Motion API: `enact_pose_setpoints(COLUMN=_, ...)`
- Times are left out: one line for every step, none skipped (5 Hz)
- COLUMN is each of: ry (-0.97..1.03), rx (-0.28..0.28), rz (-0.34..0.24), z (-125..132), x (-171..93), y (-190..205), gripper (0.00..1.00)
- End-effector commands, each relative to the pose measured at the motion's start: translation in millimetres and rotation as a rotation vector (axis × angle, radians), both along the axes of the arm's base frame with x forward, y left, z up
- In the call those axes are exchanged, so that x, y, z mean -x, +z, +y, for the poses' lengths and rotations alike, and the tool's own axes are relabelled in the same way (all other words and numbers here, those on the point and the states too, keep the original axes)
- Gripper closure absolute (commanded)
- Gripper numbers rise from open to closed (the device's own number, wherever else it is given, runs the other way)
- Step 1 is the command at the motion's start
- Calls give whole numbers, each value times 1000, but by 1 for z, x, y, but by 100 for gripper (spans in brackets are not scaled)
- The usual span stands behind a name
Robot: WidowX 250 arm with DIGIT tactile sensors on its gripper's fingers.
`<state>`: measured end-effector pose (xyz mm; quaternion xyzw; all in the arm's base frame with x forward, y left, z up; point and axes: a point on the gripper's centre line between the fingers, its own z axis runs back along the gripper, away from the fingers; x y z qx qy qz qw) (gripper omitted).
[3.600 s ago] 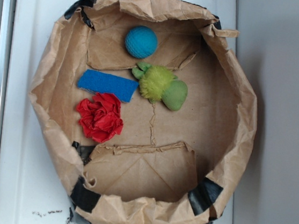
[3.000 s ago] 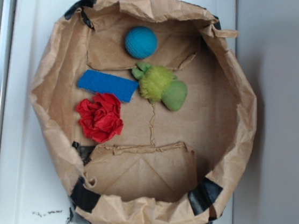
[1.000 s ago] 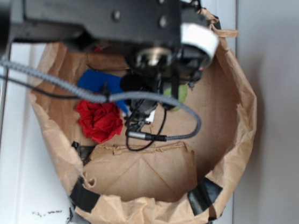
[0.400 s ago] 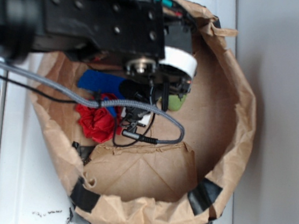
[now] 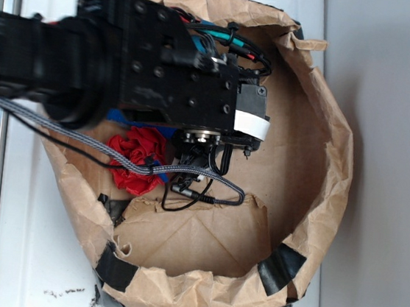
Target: Grab the green animal.
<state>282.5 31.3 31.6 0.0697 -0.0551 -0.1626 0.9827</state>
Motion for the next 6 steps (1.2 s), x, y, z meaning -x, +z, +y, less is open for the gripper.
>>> enact_pose_setpoints(ry=5, rx=7, rz=-56, z=-4, x=-8, y=16, gripper=100)
enact_pose_setpoints(ry=-3, rx=9, rz=-64, z=-3, x=-6, y=18, gripper=100)
enact_pose_setpoints(ry=-3, rx=20, rz=-69, z=-4, x=-7, y=21, gripper=100)
enact_pose_setpoints(ry=-5, rx=97, rz=-86, z=-15, x=7, y=57, gripper=100)
enact_pose_setpoints(ry=8, rx=213, rz=-68, z=-23, x=26, y=108, gripper=100)
enact_pose_setpoints(ry=9, rx=291, rz=-47, z=-16, x=40, y=139, gripper=100)
